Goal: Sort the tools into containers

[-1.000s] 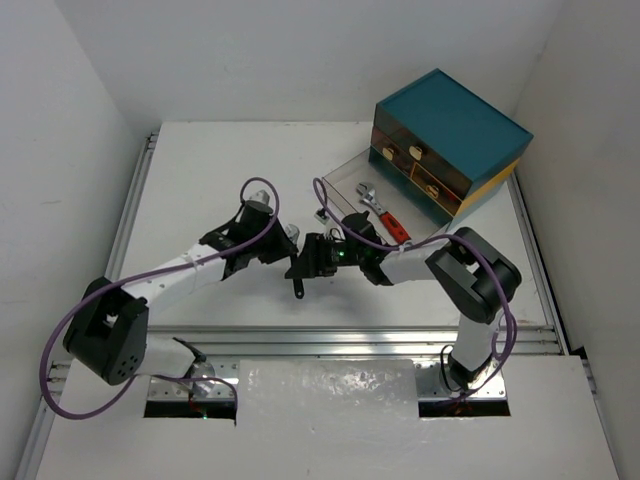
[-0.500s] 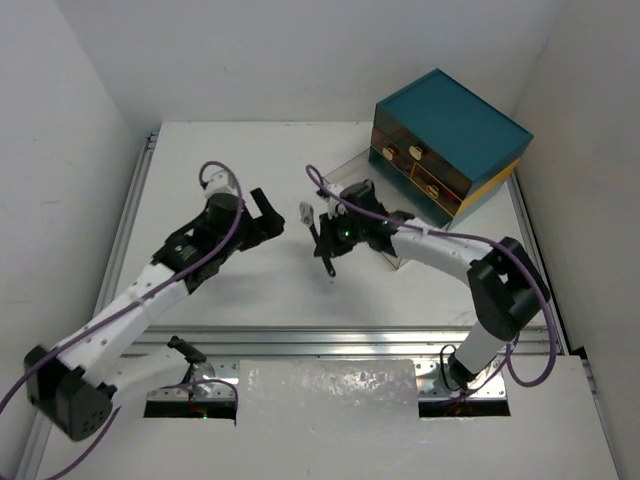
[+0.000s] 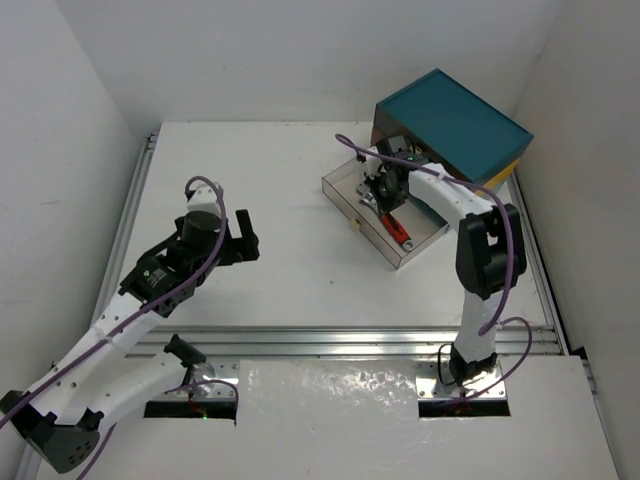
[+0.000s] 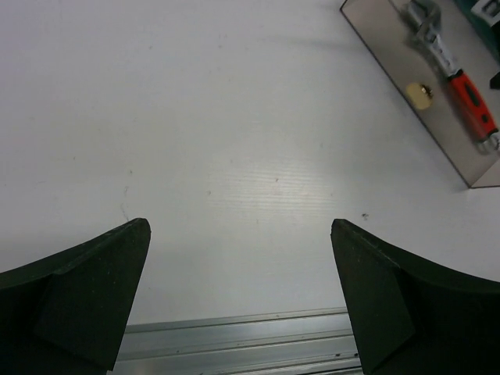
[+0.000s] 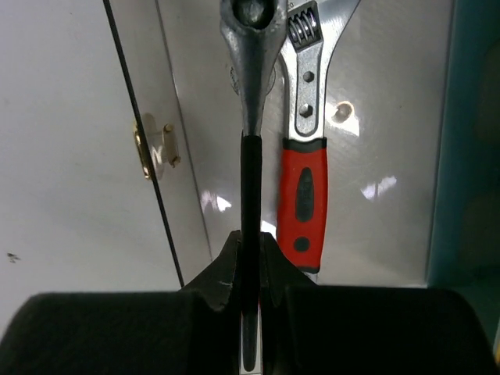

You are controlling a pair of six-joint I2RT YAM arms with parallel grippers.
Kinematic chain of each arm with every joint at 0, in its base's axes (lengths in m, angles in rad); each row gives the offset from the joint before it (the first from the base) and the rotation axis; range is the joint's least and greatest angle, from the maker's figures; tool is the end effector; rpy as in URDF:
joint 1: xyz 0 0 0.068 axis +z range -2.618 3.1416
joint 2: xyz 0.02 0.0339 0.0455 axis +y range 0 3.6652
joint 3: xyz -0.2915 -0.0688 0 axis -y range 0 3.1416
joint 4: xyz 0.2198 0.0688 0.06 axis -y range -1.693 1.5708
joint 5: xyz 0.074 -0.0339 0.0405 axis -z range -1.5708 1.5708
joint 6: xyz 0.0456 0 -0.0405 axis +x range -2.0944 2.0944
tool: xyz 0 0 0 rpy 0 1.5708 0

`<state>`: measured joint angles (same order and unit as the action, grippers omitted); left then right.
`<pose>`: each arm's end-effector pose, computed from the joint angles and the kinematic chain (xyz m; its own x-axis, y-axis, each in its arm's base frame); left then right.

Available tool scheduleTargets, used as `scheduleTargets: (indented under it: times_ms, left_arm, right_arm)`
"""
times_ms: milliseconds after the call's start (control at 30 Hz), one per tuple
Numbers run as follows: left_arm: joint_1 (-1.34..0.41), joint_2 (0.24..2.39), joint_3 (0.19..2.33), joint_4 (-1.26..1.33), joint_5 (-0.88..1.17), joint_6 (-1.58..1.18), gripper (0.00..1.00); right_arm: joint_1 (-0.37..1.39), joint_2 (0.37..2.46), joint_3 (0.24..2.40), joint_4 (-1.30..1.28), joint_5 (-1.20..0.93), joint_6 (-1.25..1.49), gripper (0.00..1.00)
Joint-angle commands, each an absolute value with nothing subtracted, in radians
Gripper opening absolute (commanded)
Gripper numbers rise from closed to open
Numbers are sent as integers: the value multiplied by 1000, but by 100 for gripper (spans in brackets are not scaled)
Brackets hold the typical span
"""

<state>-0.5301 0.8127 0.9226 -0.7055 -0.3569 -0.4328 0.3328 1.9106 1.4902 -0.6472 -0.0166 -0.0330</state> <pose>0.1186 -0.0510 0.3434 -0.5334 -0.1429 -0.8337 0.0006 0.9856 -0.1693 0.3778 0.1314 0.2486 -0.8165 -0.3171 -0.4824 -0.3613 0.9324 -0.0014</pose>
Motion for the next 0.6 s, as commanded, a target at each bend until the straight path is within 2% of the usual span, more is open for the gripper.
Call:
scheduleTargets:
  times_ms: [0, 33, 67, 100, 133, 167, 333, 367, 400, 433, 467, 500, 567]
  left_arm:
    - [-537, 790, 894, -666, -362, -382, 100]
    - [-537, 798, 896, -670, -370, -387, 100]
    - [-537, 799, 897, -670, -373, -388, 100]
    - [-537, 801, 897, -670, -374, -388, 100]
    - [-535, 798, 896, -669, -374, -388, 100]
    - [-535, 798, 896, -670, -373, -388, 100]
    - [-535, 781, 890, -663, -376, -391, 100]
    - [-537, 775, 888, -663, -376, -393, 100]
    - [-537, 769, 887, -663, -379, -396, 100]
    - [-537, 749, 885, -661, -380, -397, 100]
    - [-537, 727, 879, -655, -377, -397, 100]
    - [-537, 718, 876, -652, -376, -397, 100]
    - [-537, 706, 873, -647, -376, -397, 100]
  right_arm:
    - [334, 1953, 1632, -730, -2, -118, 4]
    - [334, 1969, 1661, -751, -2, -121, 7]
    - [336, 1983, 1666, -774, -2, -115, 17]
    - [336, 1982, 1661, -779, -2, -101, 27]
    - [336, 1977, 1663, -784, -2, -89, 44]
    - [336, 1965, 1666, -791, 23, -78, 55]
    - [354, 1872, 1706, -807, 54, 38, 59]
    - [366, 1849, 1698, -796, 80, 69, 57]
    - [415, 1795, 1637, -773, 65, 102, 43]
    - [455, 1766, 1585, -729, 39, 100, 37]
    - [579, 1741, 1504, -627, 70, 101, 5]
    - [580, 1747, 1484, -626, 71, 109, 0]
    - [645, 1790, 1467, -601, 75, 118, 0]
